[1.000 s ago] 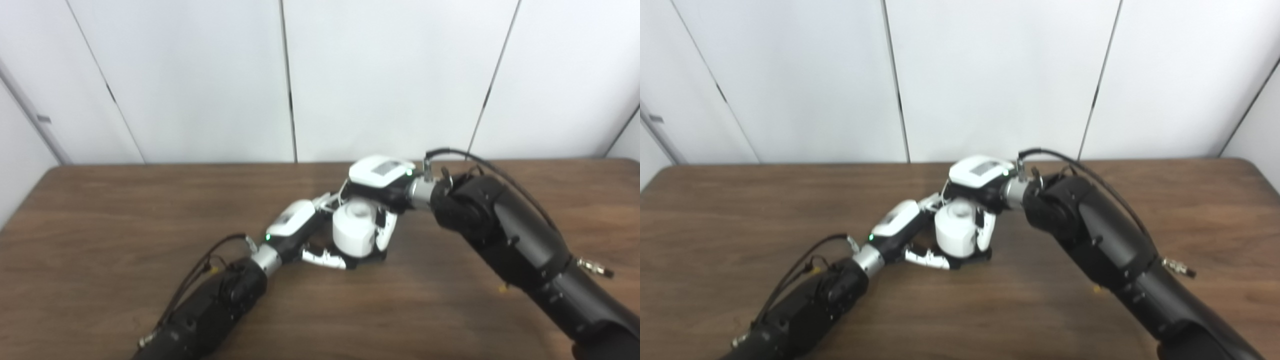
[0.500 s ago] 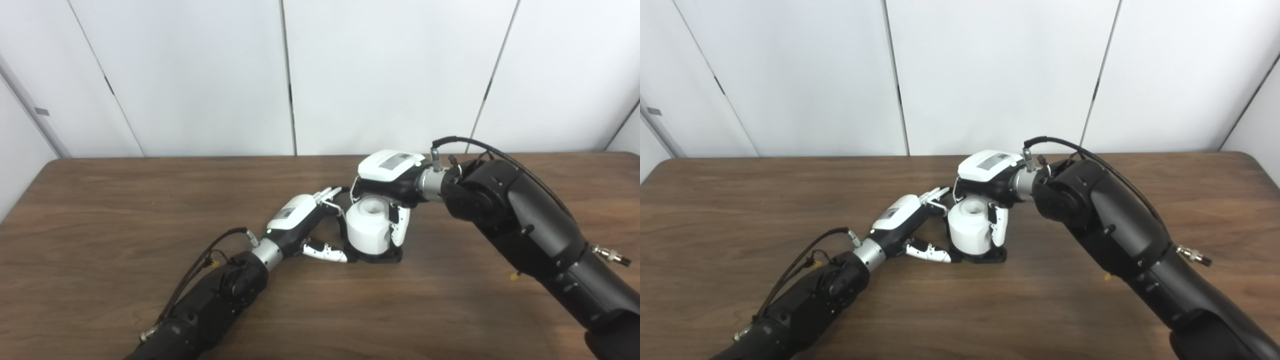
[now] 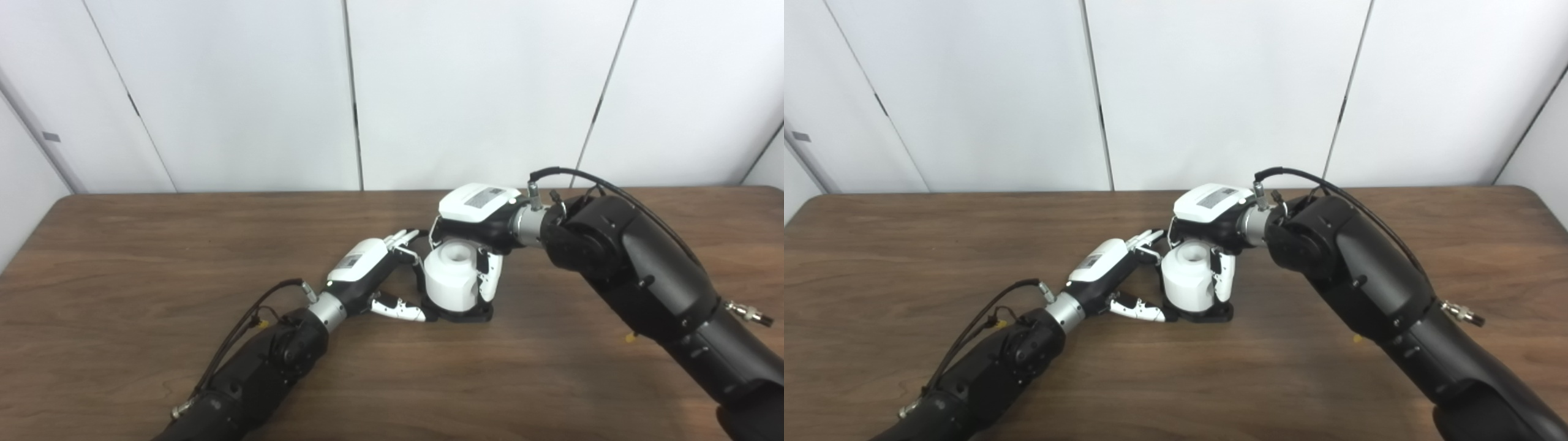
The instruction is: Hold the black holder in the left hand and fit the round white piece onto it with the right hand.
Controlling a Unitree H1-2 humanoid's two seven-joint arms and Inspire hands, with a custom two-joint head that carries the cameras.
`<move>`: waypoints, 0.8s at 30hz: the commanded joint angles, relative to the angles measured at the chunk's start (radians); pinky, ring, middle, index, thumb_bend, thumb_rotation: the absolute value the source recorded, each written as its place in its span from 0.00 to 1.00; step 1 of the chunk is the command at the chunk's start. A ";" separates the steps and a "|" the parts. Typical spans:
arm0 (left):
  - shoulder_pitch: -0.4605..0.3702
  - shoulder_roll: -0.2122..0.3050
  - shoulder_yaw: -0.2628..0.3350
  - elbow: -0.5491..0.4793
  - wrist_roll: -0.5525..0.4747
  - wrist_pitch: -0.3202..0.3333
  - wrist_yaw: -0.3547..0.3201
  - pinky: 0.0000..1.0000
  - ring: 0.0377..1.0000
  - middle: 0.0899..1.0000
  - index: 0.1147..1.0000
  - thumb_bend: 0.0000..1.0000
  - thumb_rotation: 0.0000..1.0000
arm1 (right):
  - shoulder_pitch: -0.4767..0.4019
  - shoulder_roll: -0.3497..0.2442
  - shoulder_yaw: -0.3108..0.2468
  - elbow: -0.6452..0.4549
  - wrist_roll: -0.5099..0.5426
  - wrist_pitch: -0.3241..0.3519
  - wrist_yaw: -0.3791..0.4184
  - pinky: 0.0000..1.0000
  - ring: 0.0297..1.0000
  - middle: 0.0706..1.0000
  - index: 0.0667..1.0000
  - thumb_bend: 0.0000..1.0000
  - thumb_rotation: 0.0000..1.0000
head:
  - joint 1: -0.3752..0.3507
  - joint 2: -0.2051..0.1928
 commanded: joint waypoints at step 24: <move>0.057 -0.020 -0.043 0.031 0.055 0.011 -0.107 0.97 1.00 0.97 0.42 0.52 0.08 | 0.013 0.028 -0.083 -0.029 0.033 0.053 -0.033 0.83 0.84 0.84 0.92 0.91 0.18 | 0.002 0.002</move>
